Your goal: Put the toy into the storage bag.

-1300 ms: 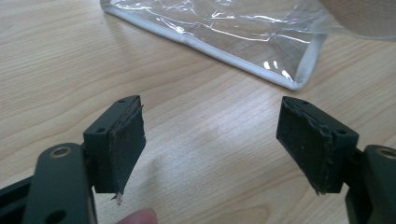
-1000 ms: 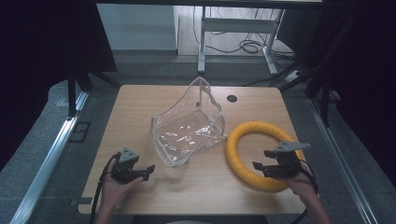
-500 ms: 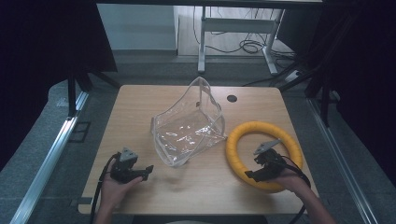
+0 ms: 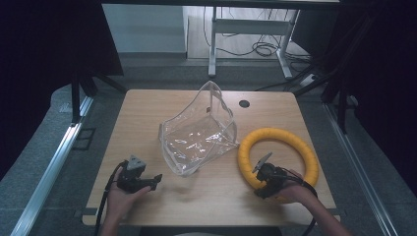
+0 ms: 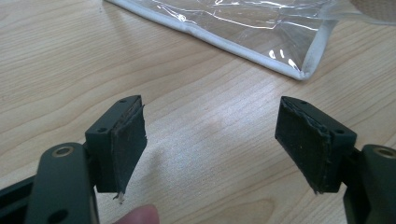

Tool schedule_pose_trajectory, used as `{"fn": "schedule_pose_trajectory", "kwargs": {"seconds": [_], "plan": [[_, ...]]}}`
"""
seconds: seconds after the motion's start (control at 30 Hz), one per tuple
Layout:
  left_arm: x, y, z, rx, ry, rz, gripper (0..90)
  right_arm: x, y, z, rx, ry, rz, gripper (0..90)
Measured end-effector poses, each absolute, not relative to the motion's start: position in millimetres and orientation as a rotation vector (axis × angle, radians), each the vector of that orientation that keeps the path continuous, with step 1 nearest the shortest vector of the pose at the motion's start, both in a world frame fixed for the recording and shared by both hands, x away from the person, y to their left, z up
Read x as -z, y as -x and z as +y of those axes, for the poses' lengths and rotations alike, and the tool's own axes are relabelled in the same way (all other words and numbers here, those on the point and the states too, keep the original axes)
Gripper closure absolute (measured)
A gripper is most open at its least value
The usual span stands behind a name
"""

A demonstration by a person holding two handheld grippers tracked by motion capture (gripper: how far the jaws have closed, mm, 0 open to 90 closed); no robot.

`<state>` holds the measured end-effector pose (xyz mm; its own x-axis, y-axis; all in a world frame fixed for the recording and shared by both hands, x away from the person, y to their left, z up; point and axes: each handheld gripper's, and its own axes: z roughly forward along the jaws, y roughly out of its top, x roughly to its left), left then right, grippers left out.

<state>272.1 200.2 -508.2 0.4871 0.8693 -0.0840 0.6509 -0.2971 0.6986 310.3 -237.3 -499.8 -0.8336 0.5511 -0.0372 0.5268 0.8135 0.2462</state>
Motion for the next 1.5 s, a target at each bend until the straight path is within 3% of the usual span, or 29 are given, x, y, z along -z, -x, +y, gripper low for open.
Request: {"fn": "schedule_pose_trajectory", "kwargs": {"seconds": [0.1,0.23,0.9,1.5], "plan": [[508,-272,200,-0.412,-2.049,1.249,24.7,500,-311,-236,-0.327,-0.868,2.902,49.0],[508,-272,200,-0.410,-2.051,1.247,24.7,500,-316,-239,-0.344,-0.904,2.932,50.7],[508,-272,199,-0.418,-2.048,1.246,24.7,448,-325,-291,-1.002,-1.045,2.792,51.2],[508,-273,199,-0.417,-2.046,1.247,24.7,427,-328,-311,-1.185,-1.116,2.612,51.3]]}}
